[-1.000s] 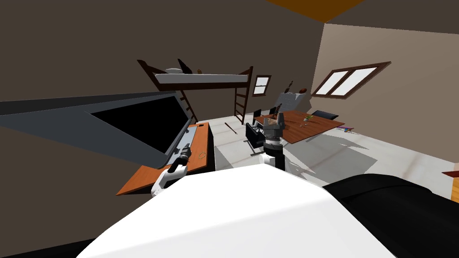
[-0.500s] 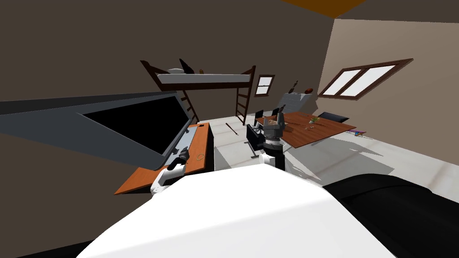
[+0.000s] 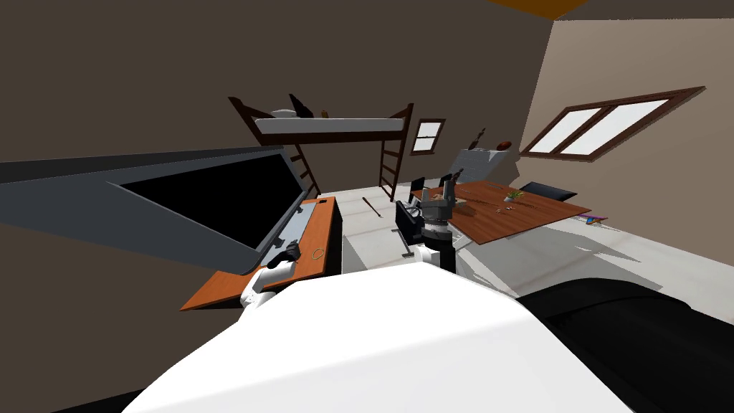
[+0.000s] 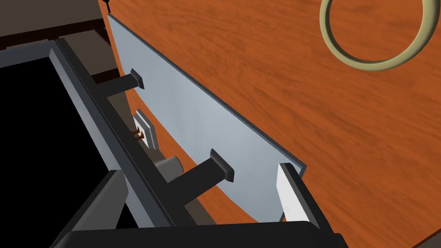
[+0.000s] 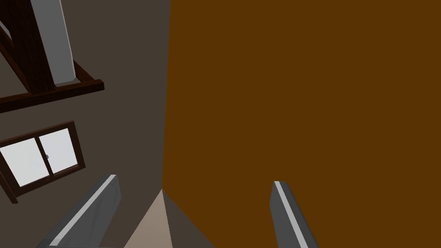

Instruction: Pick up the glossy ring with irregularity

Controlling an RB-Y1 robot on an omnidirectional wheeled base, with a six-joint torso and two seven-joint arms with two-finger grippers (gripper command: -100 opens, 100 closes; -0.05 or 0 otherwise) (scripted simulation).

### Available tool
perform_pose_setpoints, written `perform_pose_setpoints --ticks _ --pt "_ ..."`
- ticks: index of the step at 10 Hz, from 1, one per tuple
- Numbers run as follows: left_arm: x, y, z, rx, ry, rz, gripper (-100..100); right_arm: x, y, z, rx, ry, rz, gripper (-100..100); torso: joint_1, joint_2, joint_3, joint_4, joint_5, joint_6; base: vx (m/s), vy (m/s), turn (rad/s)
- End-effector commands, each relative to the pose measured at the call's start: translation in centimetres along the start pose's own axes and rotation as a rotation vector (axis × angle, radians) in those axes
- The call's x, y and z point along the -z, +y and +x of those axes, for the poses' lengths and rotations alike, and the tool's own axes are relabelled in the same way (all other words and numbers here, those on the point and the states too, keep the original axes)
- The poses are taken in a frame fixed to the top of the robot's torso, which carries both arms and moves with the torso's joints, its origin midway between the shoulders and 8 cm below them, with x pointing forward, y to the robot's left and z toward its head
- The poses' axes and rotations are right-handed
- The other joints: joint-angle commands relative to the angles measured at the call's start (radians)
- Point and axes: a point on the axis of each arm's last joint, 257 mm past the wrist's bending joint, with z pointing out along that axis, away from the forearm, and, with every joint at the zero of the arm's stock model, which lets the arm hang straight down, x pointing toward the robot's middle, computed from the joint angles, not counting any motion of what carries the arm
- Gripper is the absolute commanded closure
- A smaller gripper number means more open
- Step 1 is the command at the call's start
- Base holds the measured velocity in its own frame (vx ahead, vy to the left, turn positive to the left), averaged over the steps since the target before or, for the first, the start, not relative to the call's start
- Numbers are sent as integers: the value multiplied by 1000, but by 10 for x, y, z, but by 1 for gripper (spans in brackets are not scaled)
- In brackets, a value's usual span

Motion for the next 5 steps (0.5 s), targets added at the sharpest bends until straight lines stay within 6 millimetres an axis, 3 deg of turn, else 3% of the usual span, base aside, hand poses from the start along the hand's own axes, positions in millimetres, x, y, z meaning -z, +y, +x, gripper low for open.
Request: perform_pose_setpoints --ticks 1,5 --pt "-7 15 -9 31 -25 -62 -100 0 0 0 0 0 0 0 0 0 0 0 0 0 94 -77 109" --pt "-16 43 -22 88 -65 -188 -100 0 0 0 0 0 0 0 1 -1 0 0 0 0 82 -53 81"
